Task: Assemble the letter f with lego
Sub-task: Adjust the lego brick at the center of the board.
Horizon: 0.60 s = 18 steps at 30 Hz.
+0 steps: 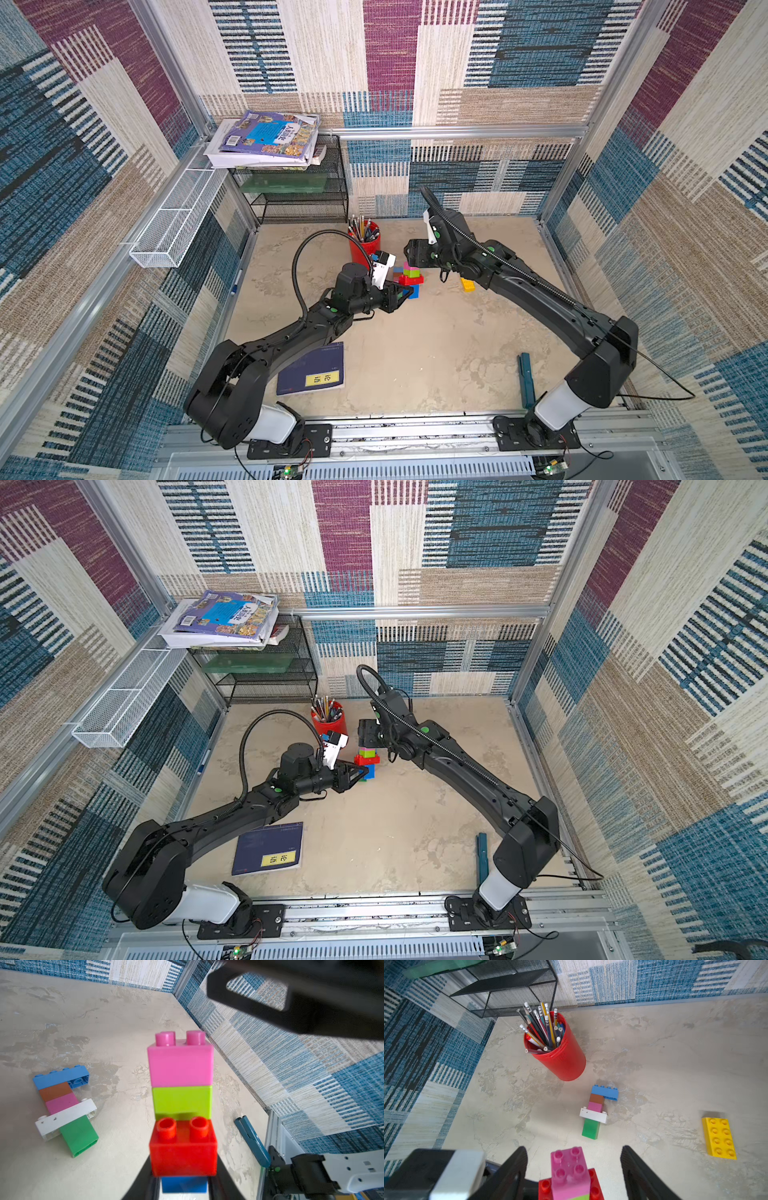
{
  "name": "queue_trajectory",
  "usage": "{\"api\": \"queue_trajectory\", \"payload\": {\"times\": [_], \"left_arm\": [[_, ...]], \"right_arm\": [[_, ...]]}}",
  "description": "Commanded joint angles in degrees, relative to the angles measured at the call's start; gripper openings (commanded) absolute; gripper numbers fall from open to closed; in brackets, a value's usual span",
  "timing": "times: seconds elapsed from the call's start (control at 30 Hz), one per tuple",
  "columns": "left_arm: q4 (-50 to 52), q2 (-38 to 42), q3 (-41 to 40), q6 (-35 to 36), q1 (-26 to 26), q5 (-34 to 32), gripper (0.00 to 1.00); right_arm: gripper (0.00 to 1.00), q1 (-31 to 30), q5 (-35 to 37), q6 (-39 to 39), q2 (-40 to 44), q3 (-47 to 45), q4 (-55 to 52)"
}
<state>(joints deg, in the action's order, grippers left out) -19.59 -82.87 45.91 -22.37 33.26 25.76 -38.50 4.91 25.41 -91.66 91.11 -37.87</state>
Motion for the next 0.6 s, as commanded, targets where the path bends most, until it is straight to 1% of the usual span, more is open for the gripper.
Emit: {"api": "queue_trajectory", "payload": {"times": [0.0, 0.03, 0.13, 0.2, 0.27, 0.37, 0.47, 0.5, 0.57], "left_arm": [[-6.36, -1.07, -1.37, 5.28, 0.38, -1.73, 0.30], [-7.27, -1.49, -1.82, 6.11, 0.66, -2.45, 0.29], [-9.24, -2.92, -3.10, 9.64, 1.92, -5.09, 0.23], [-10.90, -3.87, -3.99, 11.99, 2.96, -7.82, 0.21], [-14.76, -5.12, -6.13, 13.83, 3.99, -9.96, 0.18], [-24.54, -7.73, -9.92, 14.69, 5.09, -12.93, 0.20], [-35.87, -10.93, -14.21, 16.70, 6.64, -13.93, 0.21], [-38.04, -11.92, -14.70, 16.96, 6.97, -13.91, 0.21], [-39.04, -13.17, -14.56, 17.39, 7.63, -13.43, 0.21]], "right_arm": [[0.81, 0.03, -1.67, -2.92, 2.49, -1.22, -1.37], [0.84, 0.12, -1.83, -3.19, 3.52, -2.23, -1.28], [0.87, 0.26, -2.42, -4.17, 6.72, -6.29, -0.52], [0.88, 0.56, -1.67, -4.27, 8.97, -9.64, 0.22], [0.88, 0.77, -0.99, -4.56, 11.20, -13.13, 0.96], [0.88, 1.06, 0.03, -4.59, 14.64, -18.29, 2.43], [0.88, 1.19, 0.39, -4.62, 18.14, -23.13, 3.60], [0.88, 1.30, -0.16, -4.82, 19.36, -24.55, 4.22], [0.88, 1.41, -0.99, -4.60, 20.64, -26.90, 4.69]]}}
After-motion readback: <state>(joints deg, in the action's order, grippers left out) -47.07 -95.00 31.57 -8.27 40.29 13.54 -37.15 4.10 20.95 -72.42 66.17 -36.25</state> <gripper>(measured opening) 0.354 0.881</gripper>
